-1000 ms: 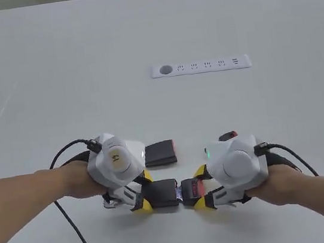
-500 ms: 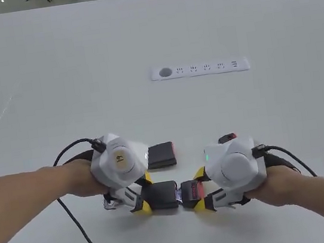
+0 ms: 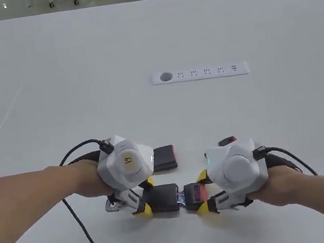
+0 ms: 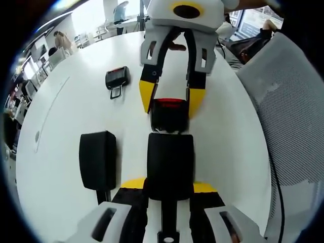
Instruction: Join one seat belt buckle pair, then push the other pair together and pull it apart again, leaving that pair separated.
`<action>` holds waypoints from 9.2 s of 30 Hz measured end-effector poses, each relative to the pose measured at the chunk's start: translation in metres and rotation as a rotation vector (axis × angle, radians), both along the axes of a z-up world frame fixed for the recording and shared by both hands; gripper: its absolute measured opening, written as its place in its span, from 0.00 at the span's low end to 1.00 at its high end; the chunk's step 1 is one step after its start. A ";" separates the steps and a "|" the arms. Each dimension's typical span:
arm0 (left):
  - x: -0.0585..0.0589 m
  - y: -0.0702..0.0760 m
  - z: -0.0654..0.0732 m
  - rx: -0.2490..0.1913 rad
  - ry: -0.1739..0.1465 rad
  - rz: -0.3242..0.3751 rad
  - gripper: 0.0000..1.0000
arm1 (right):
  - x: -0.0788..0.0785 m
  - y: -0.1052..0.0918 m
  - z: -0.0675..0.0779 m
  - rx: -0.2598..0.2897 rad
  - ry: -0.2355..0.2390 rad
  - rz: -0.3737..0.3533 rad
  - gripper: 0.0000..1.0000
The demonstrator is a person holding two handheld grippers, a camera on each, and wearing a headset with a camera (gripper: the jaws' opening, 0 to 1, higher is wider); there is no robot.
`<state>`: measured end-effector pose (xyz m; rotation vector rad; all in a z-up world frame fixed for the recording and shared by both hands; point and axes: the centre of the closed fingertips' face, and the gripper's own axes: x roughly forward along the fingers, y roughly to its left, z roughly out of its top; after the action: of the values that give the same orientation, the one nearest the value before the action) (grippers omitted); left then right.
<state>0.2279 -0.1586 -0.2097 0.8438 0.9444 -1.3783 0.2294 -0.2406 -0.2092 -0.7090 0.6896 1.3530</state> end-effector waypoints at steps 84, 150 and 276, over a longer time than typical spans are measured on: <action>0.000 -0.001 0.000 0.014 -0.012 0.001 0.32 | -0.003 -0.071 0.001 -0.087 -0.002 0.009 0.32; 0.003 0.004 0.013 0.029 -0.023 0.049 0.44 | 0.003 -0.101 0.015 -0.091 -0.029 -0.018 0.47; 0.093 0.000 0.001 0.065 -0.015 -0.056 0.33 | 0.105 -0.098 0.000 -0.182 -0.015 0.074 0.31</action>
<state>0.3205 -0.1586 -0.2092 0.9343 0.9643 -1.3936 0.3339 -0.3390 -0.2096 -0.8964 0.7874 1.3622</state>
